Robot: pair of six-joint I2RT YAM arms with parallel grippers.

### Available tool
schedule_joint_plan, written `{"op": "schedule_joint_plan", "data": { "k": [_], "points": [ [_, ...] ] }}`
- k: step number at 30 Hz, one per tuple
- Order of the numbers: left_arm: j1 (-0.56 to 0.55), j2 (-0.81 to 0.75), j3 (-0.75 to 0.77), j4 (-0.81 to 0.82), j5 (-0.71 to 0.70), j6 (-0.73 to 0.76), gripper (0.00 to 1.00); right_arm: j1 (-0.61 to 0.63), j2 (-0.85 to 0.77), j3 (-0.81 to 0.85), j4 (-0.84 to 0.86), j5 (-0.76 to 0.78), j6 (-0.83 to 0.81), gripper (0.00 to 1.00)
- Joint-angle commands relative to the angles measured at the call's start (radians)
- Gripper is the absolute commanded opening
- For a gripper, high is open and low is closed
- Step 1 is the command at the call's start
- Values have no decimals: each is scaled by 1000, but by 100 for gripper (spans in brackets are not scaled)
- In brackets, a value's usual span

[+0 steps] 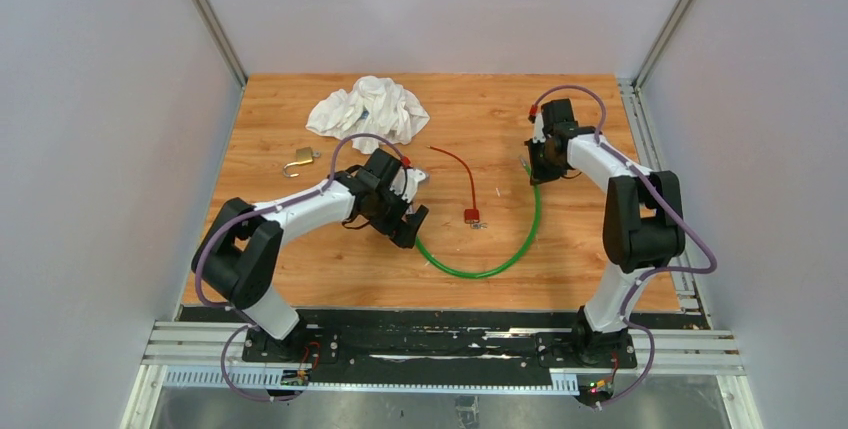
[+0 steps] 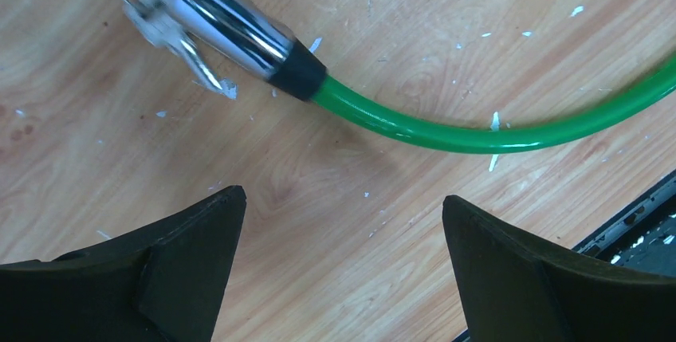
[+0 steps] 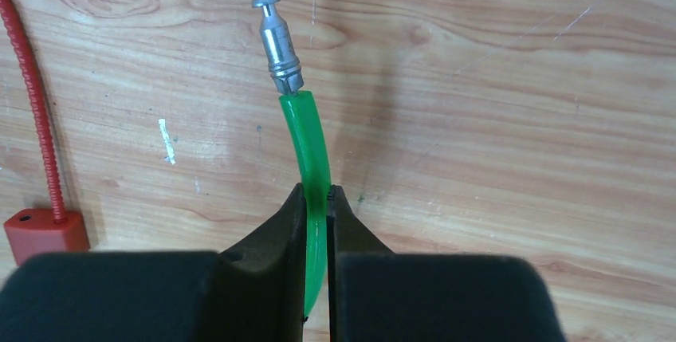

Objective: Lock with the key
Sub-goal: Pick up the lock from the center of the board.

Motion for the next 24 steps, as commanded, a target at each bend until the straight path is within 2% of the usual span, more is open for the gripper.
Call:
{"op": "schedule_joint_plan", "data": {
  "k": [1,9,19,24],
  "points": [
    [-9,53,42,-10,-1,-72,98,-9,-52,-46,75,0,104,1],
    [-7,146,112,80,-98,-107,94,-5,-54,-90,102,-65,100,1],
    [6,242,158,191,-203,-153,82,-6,-58,-110,120,-93,74,1],
    [11,275,171,220,-201,-174,70,-5,-68,-115,129,-94,64,1]
  ]
}}
